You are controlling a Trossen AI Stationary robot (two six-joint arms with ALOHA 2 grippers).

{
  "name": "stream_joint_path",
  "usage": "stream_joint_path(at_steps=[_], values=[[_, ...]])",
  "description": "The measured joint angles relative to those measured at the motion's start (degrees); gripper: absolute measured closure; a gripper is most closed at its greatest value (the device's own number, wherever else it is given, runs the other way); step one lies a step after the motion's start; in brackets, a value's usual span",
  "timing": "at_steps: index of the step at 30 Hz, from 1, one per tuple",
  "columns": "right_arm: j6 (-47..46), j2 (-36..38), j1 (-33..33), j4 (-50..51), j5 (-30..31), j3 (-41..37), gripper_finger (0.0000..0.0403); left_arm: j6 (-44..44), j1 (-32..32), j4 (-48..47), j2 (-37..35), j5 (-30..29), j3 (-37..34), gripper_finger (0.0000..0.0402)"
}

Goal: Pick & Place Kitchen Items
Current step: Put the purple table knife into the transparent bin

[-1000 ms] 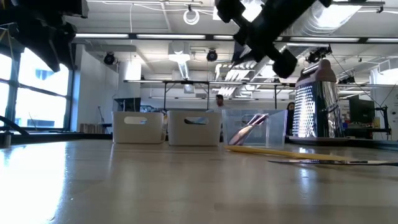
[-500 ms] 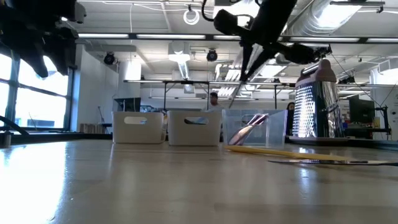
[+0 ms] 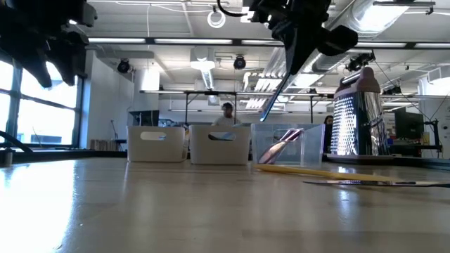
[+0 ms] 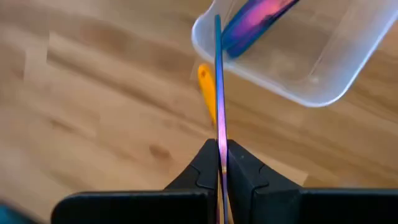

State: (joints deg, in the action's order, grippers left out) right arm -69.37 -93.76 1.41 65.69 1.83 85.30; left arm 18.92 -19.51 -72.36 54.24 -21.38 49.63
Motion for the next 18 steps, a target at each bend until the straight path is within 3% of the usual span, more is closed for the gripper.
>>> stream_joint_path(at_steps=[7, 13, 18], values=[[10.66, 0.0, 5.11, 2.54, -11.72, 0.15, 0.0399, -2.19, 0.0, 0.98, -0.04, 5.56, -1.27, 0.0126], [21.05, 0.0, 10.2, 5.27, -15.96, 0.13, 0.0399, -2.23, 0.0, 3.7, -0.02, 11.02, -5.02, 0.0126], [23.15, -0.23, 12.48, 9.92, -15.41, 0.13, 0.0399, -4.33, 0.0, 5.6, -0.02, 17.5, -5.97, 0.0126]])
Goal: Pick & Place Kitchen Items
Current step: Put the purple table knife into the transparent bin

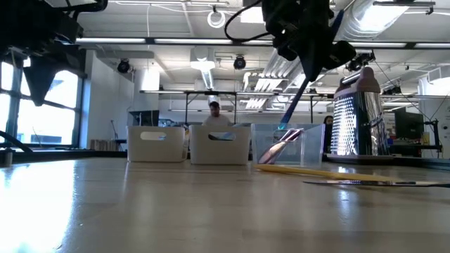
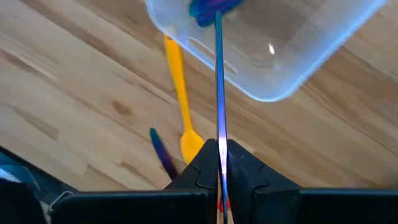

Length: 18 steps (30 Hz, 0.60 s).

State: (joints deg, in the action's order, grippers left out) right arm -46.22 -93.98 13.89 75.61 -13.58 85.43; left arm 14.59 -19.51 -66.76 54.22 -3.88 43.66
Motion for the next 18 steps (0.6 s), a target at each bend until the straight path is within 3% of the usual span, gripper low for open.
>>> stream_joint_path(at_steps=[8, 18], values=[[0.48, -0.21, 1.66, -0.44, -0.19, 0.0, 0.0399, -2.36, 0.0, 0.28, 0.0, 2.11, 0.0, 0.0126], [13.35, -0.72, 2.26, -0.88, -1.71, 0.0, 0.0399, -2.78, 0.0, 0.26, 0.0, 2.1, 0.0, 0.0126]])
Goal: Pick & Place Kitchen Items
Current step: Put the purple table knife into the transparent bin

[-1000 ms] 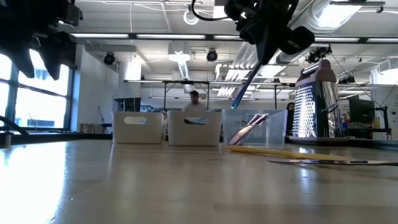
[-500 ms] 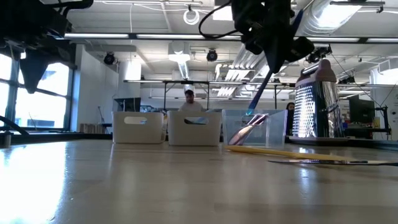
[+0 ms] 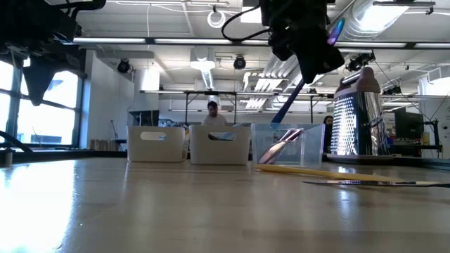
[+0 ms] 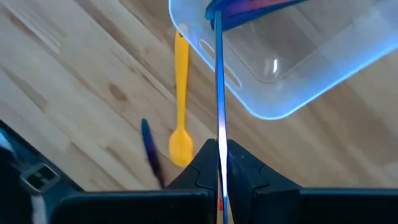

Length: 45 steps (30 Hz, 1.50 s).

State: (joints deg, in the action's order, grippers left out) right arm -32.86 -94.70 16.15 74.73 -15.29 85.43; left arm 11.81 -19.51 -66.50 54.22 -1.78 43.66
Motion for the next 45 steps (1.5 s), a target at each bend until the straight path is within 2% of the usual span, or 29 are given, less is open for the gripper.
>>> stream_joint_path(at_steps=[3, 9, 12, 17, 21, 27, 31, 39, 45], values=[[6.35, -1.65, 0.58, 0.57, -0.02, 0.0, 0.0399, 1.1, 0.0, -0.5, 0.02, -1.91, 0.35, 0.0126], [21.93, -7.43, 2.87, 2.9, 1.21, -0.07, 0.0399, 5.08, 0.06, -0.66, 0.02, -10.72, 4.07, 0.0126], [28.7, -9.45, 4.09, 3.23, 3.28, -0.08, 0.0399, 1.35, 0.04, 0.78, 0.02, -10.35, 5.97, 0.0126], [36.52, -10.22, 5.11, 3.25, 9.06, -0.09, 0.0399, -9.17, 0.04, 10.11, 0.02, -11.19, 7.17, 0.0126], [41.66, -10.25, 5.35, 2.76, 10.65, -0.09, 0.0399, -14.54, 0.04, 15.84, 0.27, -13.14, 7.21, 0.0126], [46.58, -10.31, 4.44, 3.69, 10.63, 1.31, 0.0399, -15.04, 0.04, 18.88, 0.35, -15.87, 7.21, 0.0126], [50.98, -10.29, 2.96, 5.17, 5.93, 3.37, 0.0399, -15.04, 0.04, 22.49, 0.33, -16.9, 7.21, 0.0126], [58.8, -10.3, 2.73, 4.43, 3.75, 6.08, 0.0399, -14.41, 0.04, 26.67, 0.33, -16.9, 7.21, 0.0126], [63.74, -14.28, 4.0, 3.08, 3.79, 6.1, 0.0399, -12.65, 0.04, 27.15, 0.33, -16.9, 7.21, 0.0126]])
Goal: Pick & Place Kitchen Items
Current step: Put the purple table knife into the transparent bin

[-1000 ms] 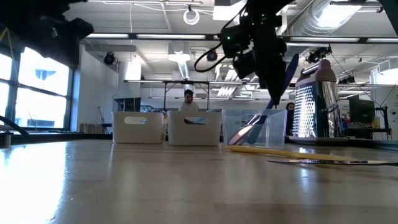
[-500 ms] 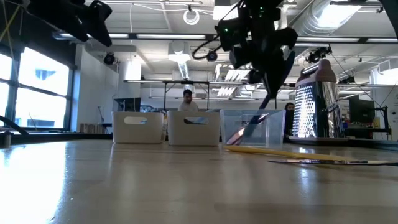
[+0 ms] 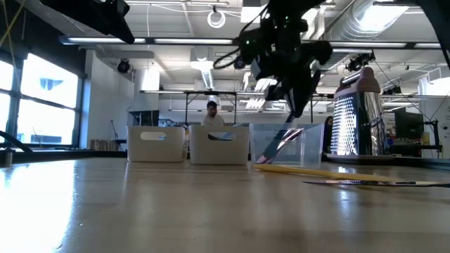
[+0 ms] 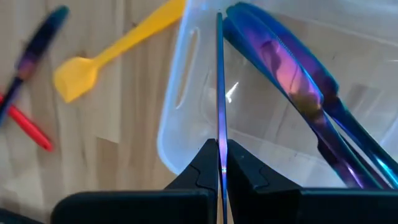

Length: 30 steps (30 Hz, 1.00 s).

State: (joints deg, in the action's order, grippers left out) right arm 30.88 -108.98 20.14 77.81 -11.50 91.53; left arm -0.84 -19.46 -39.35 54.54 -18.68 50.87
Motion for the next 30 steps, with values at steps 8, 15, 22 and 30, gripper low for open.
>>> stream_joint_path(at_steps=[8, 15, 22, 30], values=[[4.05, -3.31, 0.2, -3.32, 2.04, 0.13, 0.0399, 1.1, 0.0, 0.04, 0.0, 0.0, 0.0, 0.0126], [7.25, -3.31, 0.26, -4.91, 2.62, 0.13, 0.0399, 1.1, 0.0, -0.17, 0.0, 0.0, 0.0, 0.0126], [12.93, -3.31, 0.25, -7.83, 6.69, 0.13, 0.0398, 1.09, 0.0, -0.18, 0.0, -0.02, 0.0, 0.0126], [12.93, -3.31, 0.63, -15.24, 10.48, 0.15, 0.0381, 1.11, 0.0, -0.2, 0.0, -0.01, 0.0, 0.0126]])
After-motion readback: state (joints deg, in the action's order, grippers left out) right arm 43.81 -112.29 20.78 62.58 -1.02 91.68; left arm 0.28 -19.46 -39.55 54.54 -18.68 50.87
